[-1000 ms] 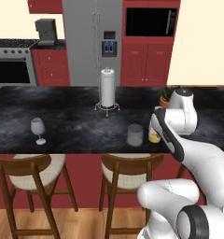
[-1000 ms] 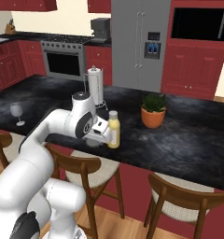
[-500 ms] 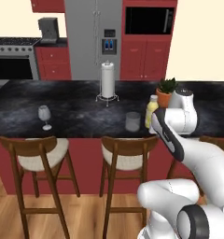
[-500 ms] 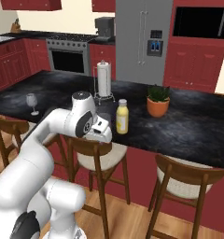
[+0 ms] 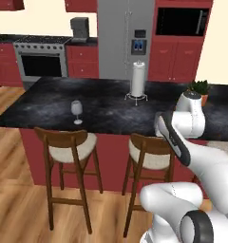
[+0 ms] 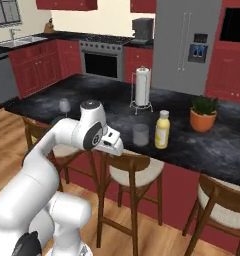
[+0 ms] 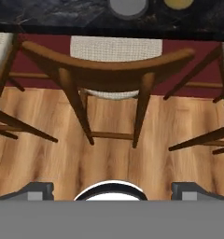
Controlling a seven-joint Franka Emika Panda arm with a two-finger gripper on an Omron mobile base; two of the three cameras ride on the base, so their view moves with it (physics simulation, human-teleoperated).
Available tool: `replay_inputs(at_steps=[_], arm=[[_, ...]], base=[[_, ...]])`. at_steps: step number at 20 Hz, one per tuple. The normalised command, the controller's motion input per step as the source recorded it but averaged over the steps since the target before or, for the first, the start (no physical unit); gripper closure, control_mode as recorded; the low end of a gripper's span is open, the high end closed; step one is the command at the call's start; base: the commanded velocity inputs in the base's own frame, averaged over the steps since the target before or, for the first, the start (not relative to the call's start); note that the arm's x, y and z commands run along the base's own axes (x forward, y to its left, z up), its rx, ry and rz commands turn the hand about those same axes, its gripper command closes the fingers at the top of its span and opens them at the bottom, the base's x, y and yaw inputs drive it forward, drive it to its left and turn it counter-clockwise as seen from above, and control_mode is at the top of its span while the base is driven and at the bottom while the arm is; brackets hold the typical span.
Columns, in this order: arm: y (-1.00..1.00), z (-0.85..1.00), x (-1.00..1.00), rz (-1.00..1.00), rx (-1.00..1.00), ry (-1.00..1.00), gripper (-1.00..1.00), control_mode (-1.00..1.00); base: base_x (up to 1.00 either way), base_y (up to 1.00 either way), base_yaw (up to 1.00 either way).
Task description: There is a wine glass and glass cup on the dining counter. Place the wine bottle next to the wine glass and the juice bottle next to the glass cup.
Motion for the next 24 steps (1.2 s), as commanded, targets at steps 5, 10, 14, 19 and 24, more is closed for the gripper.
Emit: replay_inputs(at_steps=[5, 10, 14, 19, 24], arm=[[0.0, 0.0, 0.0, 0.0, 0.0, 0.0, -1.0, 1.0], [0.0, 0.0, 0.0, 0.0, 0.0, 0.0, -1.0, 1.0], [0.0, 0.0, 0.0, 0.0, 0.0, 0.0, -1.0, 1.0], [0.0, 0.0, 0.0, 0.0, 0.0, 0.0, -1.0, 1.0], [0.0, 0.0, 0.0, 0.0, 0.0, 0.0, -1.0, 1.0]], base=[[0.0, 0.37, 0.78], [0.0, 0.33, 0.82], [0.0, 0.37, 0.75], [0.19, 0.34, 0.64], [0.73, 0.15, 0.31]])
